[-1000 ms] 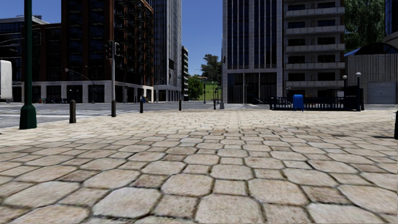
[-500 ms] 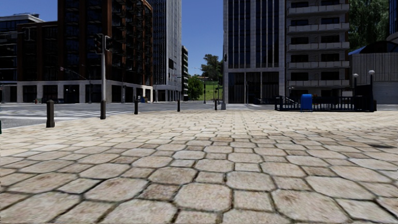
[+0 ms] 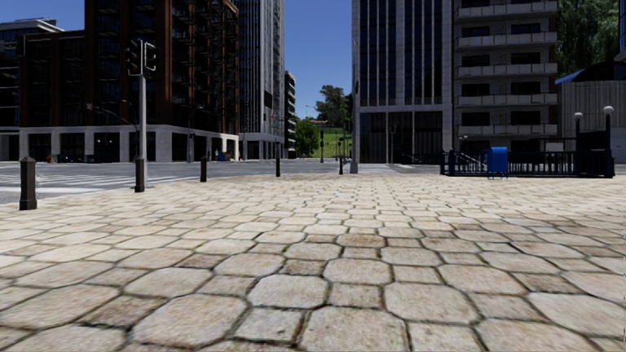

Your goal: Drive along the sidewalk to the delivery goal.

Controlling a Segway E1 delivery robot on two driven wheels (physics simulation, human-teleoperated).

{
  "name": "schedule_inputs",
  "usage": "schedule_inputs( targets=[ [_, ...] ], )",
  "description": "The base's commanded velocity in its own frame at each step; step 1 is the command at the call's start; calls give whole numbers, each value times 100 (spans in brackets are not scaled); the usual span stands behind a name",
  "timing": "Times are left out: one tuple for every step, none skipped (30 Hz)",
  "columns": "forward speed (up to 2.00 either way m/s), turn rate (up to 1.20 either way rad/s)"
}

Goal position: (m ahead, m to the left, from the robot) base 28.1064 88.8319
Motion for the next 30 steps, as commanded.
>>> schedule_inputs(
  targets=[
    [200, 0],
    [200, 0],
    [200, 0],
    [200, 0],
    [200, 0],
    [200, 0],
    [200, 0],
    [200, 0],
    [200, 0],
    [200, 0],
    [200, 0],
    [200, 0],
    [200, 0],
    [200, 0],
    [200, 0],
    [200, 0],
    [200, 0],
    [200, 0],
    [200, 0],
    [200, 0],
    [200, 0],
    [200, 0],
    [200, 0],
    [200, 0],
    [200, 0],
    [200, 0],
    [200, 0],
    [200, 0],
    [200, 0],
    [200, 0]
  ],
)
